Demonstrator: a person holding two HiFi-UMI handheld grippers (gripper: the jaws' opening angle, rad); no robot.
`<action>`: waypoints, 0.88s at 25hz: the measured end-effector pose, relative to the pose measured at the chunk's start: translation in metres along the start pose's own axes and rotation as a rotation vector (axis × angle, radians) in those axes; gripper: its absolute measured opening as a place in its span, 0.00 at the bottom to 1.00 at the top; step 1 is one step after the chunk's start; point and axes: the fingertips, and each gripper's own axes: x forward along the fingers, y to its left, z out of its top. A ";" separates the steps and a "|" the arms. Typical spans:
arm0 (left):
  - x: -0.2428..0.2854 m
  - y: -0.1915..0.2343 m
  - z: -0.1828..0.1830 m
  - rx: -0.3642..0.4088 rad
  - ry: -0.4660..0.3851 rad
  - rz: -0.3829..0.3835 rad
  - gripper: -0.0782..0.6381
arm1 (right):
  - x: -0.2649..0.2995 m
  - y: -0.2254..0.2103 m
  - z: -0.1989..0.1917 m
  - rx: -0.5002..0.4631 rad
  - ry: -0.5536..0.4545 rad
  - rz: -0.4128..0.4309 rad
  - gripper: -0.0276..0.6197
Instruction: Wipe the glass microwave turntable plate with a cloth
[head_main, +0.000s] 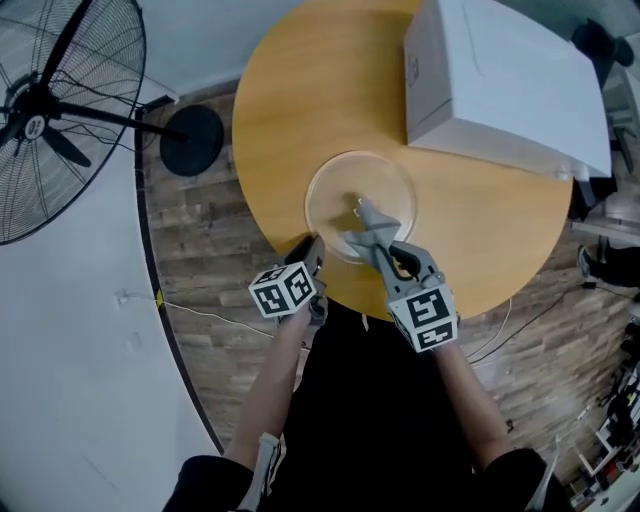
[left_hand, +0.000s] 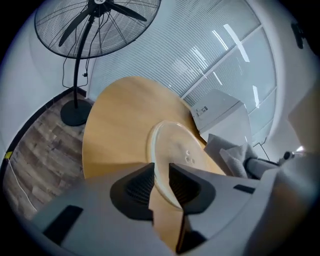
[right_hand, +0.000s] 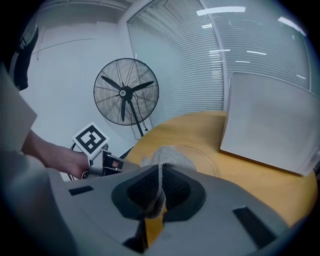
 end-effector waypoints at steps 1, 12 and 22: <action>0.001 0.001 -0.001 -0.008 0.004 0.005 0.22 | 0.003 -0.001 -0.005 0.001 0.012 0.005 0.08; 0.011 0.007 -0.006 -0.042 0.029 0.035 0.21 | 0.062 0.011 -0.038 -0.043 0.101 0.089 0.08; 0.012 0.008 -0.007 -0.059 0.010 0.017 0.18 | 0.097 0.028 -0.057 -0.094 0.148 0.104 0.08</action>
